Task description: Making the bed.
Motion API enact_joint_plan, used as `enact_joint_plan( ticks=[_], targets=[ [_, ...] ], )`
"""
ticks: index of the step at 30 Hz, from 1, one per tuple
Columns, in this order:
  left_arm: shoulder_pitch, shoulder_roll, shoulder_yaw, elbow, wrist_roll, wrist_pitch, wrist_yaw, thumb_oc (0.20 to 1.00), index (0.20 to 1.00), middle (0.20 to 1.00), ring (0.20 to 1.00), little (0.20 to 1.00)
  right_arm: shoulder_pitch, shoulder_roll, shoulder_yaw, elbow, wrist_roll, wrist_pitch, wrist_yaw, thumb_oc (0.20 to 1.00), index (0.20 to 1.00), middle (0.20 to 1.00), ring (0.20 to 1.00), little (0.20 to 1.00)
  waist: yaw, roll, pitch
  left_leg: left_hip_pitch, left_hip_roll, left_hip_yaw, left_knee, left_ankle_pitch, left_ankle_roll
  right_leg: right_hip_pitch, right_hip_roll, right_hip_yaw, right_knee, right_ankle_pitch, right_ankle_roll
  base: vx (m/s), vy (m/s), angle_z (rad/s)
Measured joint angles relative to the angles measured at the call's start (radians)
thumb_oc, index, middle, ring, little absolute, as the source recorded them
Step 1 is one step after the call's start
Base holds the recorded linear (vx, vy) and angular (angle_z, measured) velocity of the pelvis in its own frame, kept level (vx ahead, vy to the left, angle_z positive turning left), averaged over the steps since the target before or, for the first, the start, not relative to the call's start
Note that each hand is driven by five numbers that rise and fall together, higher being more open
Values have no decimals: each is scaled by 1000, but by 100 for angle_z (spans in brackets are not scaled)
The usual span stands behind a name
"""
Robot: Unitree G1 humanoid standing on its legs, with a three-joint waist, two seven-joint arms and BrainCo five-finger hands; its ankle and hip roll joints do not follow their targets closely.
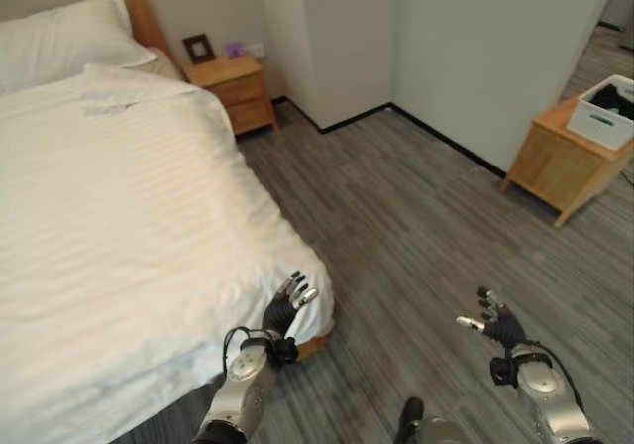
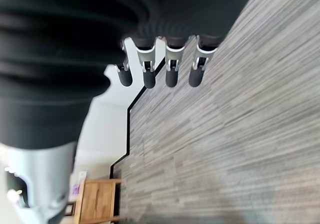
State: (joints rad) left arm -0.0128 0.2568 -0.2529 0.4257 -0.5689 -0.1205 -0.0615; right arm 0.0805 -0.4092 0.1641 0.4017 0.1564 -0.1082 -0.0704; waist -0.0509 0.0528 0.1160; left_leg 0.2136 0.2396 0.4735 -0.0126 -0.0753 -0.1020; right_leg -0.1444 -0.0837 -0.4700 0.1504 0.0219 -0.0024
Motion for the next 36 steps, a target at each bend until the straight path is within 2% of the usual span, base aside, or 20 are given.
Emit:
enact_joint_plan(
  ticks=[2,3,5,6,7,8,9,10,12,14,17,22,23,24,25,27,29,32,33,36],
  targets=[
    [3,-2,-13,-24,-14,-1,8,1000,1000,1000,1000,1000,-12,17,9,47,-2,2,7,1000,1000,1000,1000,1000,20,-12,20,-38,43,-22,201,-47,-89,-45,-29,-15,193,-118,-48,12,-324,-77],
    [38,9,-21,-65,-21,-8,17,1000,1000,1000,1000,1000,-15,34,74,78,-5,14,14,1000,1000,1000,1000,1000,55,-70,27,-144,74,-107,529,-8,-71,-35,-23,49,209,-149,-97,-9,-202,-143],
    [59,-1,-45,-61,-43,-6,21,1000,1000,1000,1000,1000,-11,35,113,60,-27,11,13,1000,1000,1000,1000,1000,68,-91,26,-267,44,-225,615,24,-48,35,7,62,21,-117,-17,106,-119,-156],
    [77,-41,-57,-76,-54,-14,35,1000,1000,1000,1000,1000,-37,18,144,58,-44,13,12,1000,1000,1000,1000,1000,105,-60,18,-368,-65,-368,579,-10,-70,48,27,85,-59,-178,112,151,-79,-181],
    [71,-86,-56,-93,-58,-34,39,1000,1000,1000,1000,1000,-71,-27,168,34,-50,13,14,1000,1000,1000,1000,1000,128,-14,43,-419,-97,-470,560,-26,-68,-41,25,164,206,-218,28,199,-45,-190],
    [60,-103,-60,-111,-58,-45,44,1000,1000,1000,1000,1000,-85,-51,171,4,-69,15,15,1000,1000,1000,1000,1000,141,-31,66,-455,-130,-493,496,-25,-67,-95,-22,274,455,-286,25,197,20,-91],
    [30,-106,-92,-84,-58,-43,43,1000,1000,1000,1000,1000,-91,-54,167,-2,-78,13,12,1000,1000,1000,1000,1000,114,-47,78,-497,-150,-483,434,-13,-48,13,-47,332,341,-344,-10,293,39,-8],
    [26,-116,-109,-52,-58,-24,49,1000,1000,1000,1000,1000,-96,-58,166,16,-80,27,10,1000,1000,1000,1000,1000,91,-19,80,-511,-137,-471,366,2,-26,62,-17,297,282,-334,23,337,70,12],
    [49,-111,-93,-45,-58,-25,51,1000,1000,1000,1000,1000,-98,-48,192,-5,-79,31,9,1000,1000,1000,1000,1000,105,-24,78,-497,-147,-412,218,33,16,107,24,318,174,-289,5,233,56,-27],
    [49,-75,-87,-40,-58,-25,58,1000,1000,1000,1000,1000,-113,-32,210,-5,-80,29,8,1000,1000,1000,1000,1000,141,-35,81,-488,-200,-400,27,80,72,202,94,358,-16,-188,-19,311,61,-50],
    [40,-65,-55,-14,-58,-26,69,1000,1000,1000,1000,1000,-186,-7,216,1,-81,28,-6,1000,1000,1000,1000,1000,155,-70,121,-532,-262,-377,-89,121,66,373,153,388,-216,-175,0,636,190,-31],
    [41,-55,-44,-24,-58,-24,93,1000,1000,1000,1000,1000,-195,-23,206,-23,-119,26,-12,1000,1000,1000,1000,1000,192,-110,108,-497,-261,-315,10,132,105,486,136,422,-217,-236,62,386,135,-43],
    [30,-36,-46,-32,-58,-23,97,1000,1000,1000,1000,1000,-183,-12,210,-37,-130,26,-14,1000,1000,1000,1000,1000,188,-126,110,-438,-261,-319,-30,256,184,445,128,383,-27,-269,119,377,216,-36],
    [32,-21,-55,-46,-58,-23,97,1000,1000,1000,1000,1000,-170,-5,218,-40,-151,24,-13,1000,1000,1000,1000,1000,194,-122,109,-390,-248,-323,-56,348,224,383,112,341,142,-283,146,265,185,-18],
    [30,-9,-59,-51,-58,-23,97,1000,1000,1000,1000,1000,-147,10,217,-49,-157,24,-13,1000,1000,1000,1000,1000,191,-151,95,-357,-274,-323,-77,337,232,362,80,324,166,-312,159,370,224,-11],
    [-5,12,-54,-67,-55,-23,104,1000,1000,1000,1000,1000,-171,9,221,-80,-162,25,-15,1000,1000,1000,1000,1000,184,-146,109,-307,-290,-344,-76,271,230,179,10,262,568,-125,252,276,96,14],
    [-31,24,-29,-68,-55,-25,108,1000,1000,1000,1000,1000,-171,17,207,-123,-195,28,-15,1000,1000,1000,1000,1000,164,-131,116,-250,-296,-382,-79,253,228,88,-66,194,664,-180,234,207,23,69],
    [-40,39,32,-103,-55,-37,132,1000,1000,1000,1000,1000,-200,10,203,-173,-201,17,-15,1000,1000,1000,1000,1000,165,-124,115,-186,-316,-431,-79,209,182,-1,-145,151,472,-206,231,346,6,106],
    [-38,58,65,-115,-55,-46,137,1000,1000,1000,1000,1000,-220,1,204,-221,-204,13,-14,1000,1000,1000,1000,1000,157,-111,118,-164,-319,-463,-79,172,201,-19,-118,191,247,-194,219,375,-37,127],
    [3,73,102,-112,-55,-45,144,1000,1000,1000,1000,1000,-249,1,216,-231,-238,12,-9,1000,1000,1000,1000,1000,168,-111,118,-121,-330,-466,-79,139,177,-32,-43,283,-12,-123,169,320,-39,87]
  ],
)
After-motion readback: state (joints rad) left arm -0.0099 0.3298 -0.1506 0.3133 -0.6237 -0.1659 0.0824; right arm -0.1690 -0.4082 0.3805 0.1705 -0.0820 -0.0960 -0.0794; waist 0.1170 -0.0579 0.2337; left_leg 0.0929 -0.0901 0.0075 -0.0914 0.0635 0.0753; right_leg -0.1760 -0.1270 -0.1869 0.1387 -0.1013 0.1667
